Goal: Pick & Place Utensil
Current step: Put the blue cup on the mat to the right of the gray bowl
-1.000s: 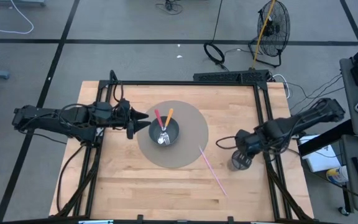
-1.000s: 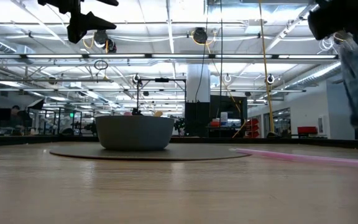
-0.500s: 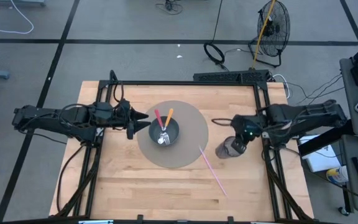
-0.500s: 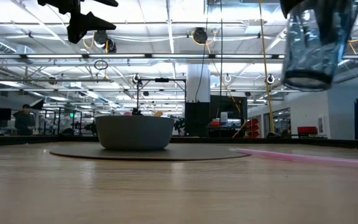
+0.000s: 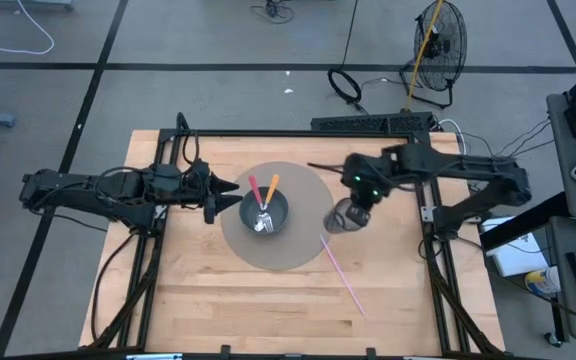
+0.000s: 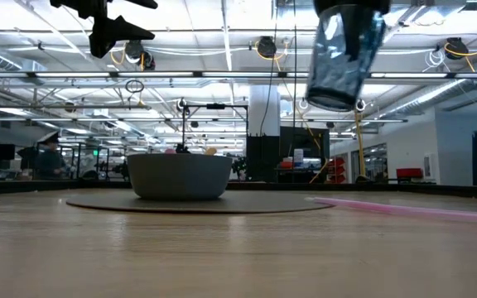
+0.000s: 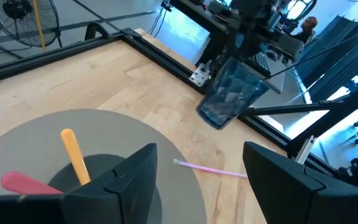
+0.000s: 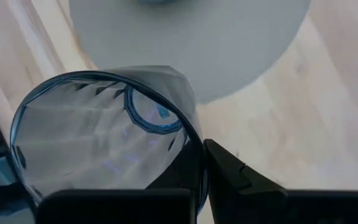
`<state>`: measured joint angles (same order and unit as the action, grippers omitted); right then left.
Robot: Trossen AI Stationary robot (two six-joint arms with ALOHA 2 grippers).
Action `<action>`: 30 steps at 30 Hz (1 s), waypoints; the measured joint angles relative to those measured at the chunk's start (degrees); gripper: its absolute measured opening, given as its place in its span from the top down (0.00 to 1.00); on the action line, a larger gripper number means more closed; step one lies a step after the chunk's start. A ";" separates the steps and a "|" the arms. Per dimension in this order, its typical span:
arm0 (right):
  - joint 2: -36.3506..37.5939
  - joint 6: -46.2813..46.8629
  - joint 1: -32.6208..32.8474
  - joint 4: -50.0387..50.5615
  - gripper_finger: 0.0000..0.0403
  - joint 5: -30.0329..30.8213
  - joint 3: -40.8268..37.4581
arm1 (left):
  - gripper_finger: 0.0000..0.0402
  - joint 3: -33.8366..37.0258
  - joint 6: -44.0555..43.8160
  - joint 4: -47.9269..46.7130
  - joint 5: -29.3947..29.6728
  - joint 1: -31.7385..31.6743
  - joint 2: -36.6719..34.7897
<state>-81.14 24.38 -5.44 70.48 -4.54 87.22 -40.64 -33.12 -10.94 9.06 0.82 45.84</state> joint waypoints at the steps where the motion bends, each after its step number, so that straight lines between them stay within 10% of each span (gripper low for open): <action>1: -1.34 -1.16 -0.59 0.01 0.99 0.00 1.29 | 0.39 0.00 -0.03 0.01 0.00 0.05 0.00; 30: -23.49 -5.63 -8.05 -6.49 0.98 -1.71 9.05 | 0.39 0.00 -1.10 -0.01 0.54 2.34 -0.01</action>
<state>-104.63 18.75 -13.49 63.99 -6.25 96.27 -40.64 -34.22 -10.95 9.60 3.16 45.83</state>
